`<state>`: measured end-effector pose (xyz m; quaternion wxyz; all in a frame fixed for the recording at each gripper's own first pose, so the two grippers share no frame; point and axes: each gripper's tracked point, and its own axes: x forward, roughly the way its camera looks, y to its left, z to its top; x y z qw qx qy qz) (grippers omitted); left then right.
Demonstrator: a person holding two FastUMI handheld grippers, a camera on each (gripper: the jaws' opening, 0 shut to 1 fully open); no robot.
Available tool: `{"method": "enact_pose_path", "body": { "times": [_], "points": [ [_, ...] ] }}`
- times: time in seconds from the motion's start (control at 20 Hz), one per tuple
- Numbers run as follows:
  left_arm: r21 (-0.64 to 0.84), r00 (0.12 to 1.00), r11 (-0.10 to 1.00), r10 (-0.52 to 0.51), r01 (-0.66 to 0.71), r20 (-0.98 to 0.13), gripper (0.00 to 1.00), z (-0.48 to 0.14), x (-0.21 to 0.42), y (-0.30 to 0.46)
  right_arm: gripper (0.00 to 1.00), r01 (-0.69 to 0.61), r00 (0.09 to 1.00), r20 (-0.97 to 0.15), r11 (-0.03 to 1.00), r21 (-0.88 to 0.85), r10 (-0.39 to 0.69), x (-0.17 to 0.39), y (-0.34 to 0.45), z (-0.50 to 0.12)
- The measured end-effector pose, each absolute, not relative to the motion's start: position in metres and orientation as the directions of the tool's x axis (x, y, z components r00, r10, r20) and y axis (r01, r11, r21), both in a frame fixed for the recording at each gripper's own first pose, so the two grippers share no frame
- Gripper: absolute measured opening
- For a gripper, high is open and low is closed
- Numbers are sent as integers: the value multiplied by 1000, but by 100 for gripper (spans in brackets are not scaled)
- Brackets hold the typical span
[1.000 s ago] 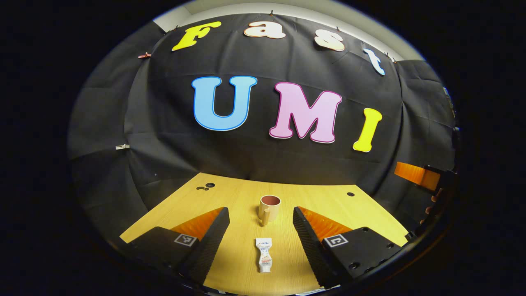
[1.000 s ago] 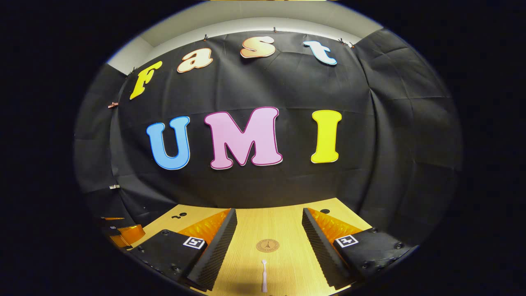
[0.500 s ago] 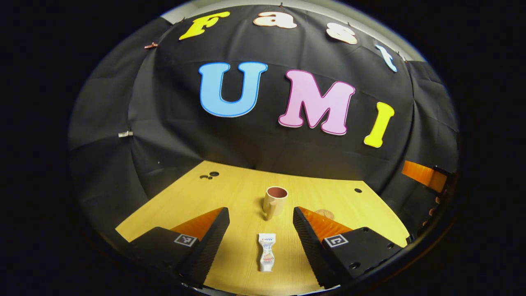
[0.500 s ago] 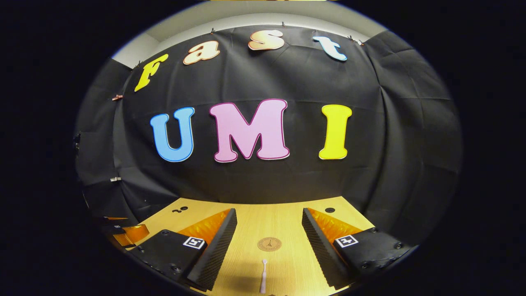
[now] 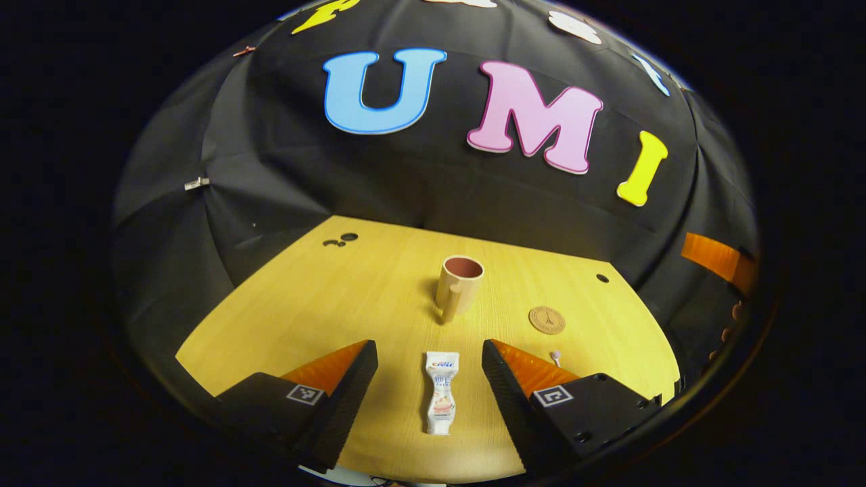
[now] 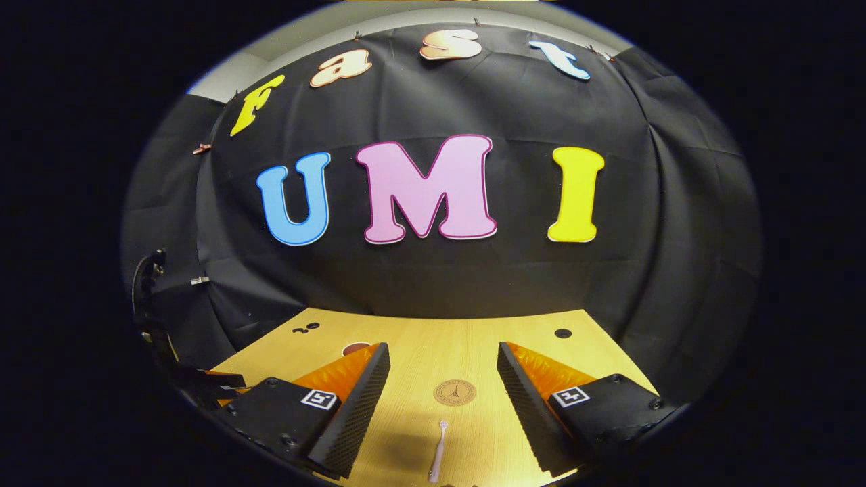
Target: Put the toothbrush and toothpaste on the desktop into the cup, then pick up the cup and place it on the coaster on the desktop.
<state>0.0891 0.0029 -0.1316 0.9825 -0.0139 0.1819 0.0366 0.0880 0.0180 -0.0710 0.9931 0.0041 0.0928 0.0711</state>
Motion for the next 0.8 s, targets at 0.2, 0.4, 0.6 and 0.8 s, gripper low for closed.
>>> {"method": "enact_pose_path", "body": {
  "times": [0.2,0.4,0.6,0.8],
  "points": [
    [-14,885,995,84,-102,-459,96,-177,104,0,98,-159,960,-228,987,27,161,101,8,-91],
    [-10,841,992,105,-130,-530,96,-214,122,-2,98,-161,942,-289,985,63,172,112,-4,-117],
    [62,788,991,135,-122,-601,96,-239,141,1,98,-169,924,-337,983,67,181,120,-19,-141],
    [115,707,988,156,-105,-690,96,-267,146,0,98,-151,909,-378,984,94,176,124,-34,-164]
  ]
}}
